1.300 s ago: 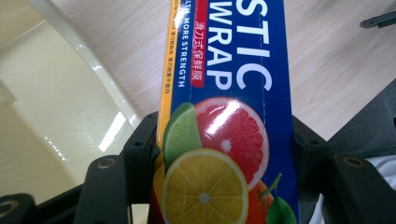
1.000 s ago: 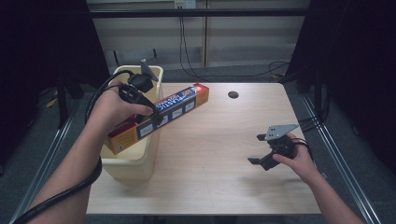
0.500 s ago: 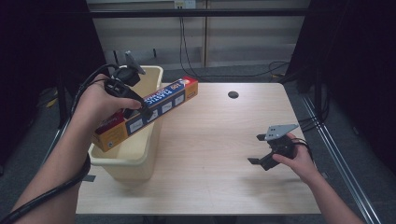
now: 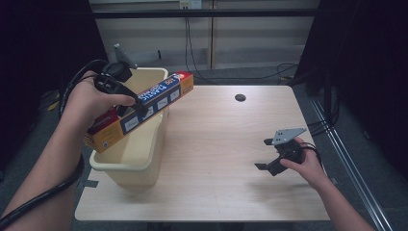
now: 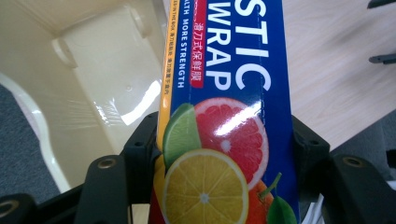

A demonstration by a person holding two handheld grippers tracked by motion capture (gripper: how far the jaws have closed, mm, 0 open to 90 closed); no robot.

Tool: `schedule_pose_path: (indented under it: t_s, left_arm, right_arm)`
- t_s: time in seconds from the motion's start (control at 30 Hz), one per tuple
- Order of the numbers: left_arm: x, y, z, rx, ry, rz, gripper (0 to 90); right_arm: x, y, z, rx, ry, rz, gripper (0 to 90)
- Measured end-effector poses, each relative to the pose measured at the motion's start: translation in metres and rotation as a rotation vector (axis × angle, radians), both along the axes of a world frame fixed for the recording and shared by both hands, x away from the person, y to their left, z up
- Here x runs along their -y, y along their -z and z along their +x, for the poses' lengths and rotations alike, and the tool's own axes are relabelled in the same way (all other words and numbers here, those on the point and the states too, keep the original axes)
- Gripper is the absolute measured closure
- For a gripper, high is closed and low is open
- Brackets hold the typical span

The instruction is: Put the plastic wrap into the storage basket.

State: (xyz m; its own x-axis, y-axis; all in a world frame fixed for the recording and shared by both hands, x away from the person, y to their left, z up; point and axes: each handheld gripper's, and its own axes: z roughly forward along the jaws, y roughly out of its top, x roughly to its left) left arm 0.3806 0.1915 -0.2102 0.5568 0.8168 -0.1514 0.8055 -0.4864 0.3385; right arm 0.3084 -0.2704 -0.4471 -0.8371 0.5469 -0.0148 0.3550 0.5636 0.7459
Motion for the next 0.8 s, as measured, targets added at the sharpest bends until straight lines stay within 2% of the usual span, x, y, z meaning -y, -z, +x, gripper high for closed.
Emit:
schedule_pose_path:
  t_s: [0.1, 0.23, 0.33, 0.37, 0.43, 0.5, 0.53, 0.8]
  left_arm:
    - [-0.003, -0.003, 0.001, 0.008, -0.015, 0.008, 40.4]
    - [-0.007, -0.004, 0.002, 0.013, -0.037, -0.007, 40.5]
    - [-0.012, -0.003, 0.003, 0.022, -0.067, 0.005, 40.5]
    - [-0.014, -0.003, 0.003, 0.013, -0.074, 0.001, 40.5]
    - [-0.016, -0.003, 0.003, 0.027, -0.09, 0.008, 40.5]
    - [-0.019, -0.003, 0.004, 0.024, -0.092, 0.014, 40.5]
    - [-0.019, -0.003, 0.003, 0.025, -0.108, 0.014, 40.5]
    - [-0.026, -0.005, -0.001, 0.034, -0.141, 0.009, 40.5]
  right_arm:
    - [0.0, 0.0, 0.0, -0.001, -0.003, 0.003, 2.4]
    - [0.002, -0.001, 0.0, 0.004, 0.003, 0.005, 2.4]
    - [0.002, -0.001, 0.0, 0.004, 0.003, 0.004, 2.4]
    - [0.003, -0.001, 0.0, 0.004, 0.002, 0.005, 2.5]
    - [0.003, -0.001, 0.0, 0.004, 0.002, 0.005, 2.4]
    - [0.003, -0.001, 0.0, 0.007, 0.003, 0.005, 2.5]
    - [0.003, -0.001, 0.0, 0.007, 0.004, 0.004, 2.4]
    - [0.003, -0.001, 0.001, 0.011, 0.0, 0.003, 2.4]
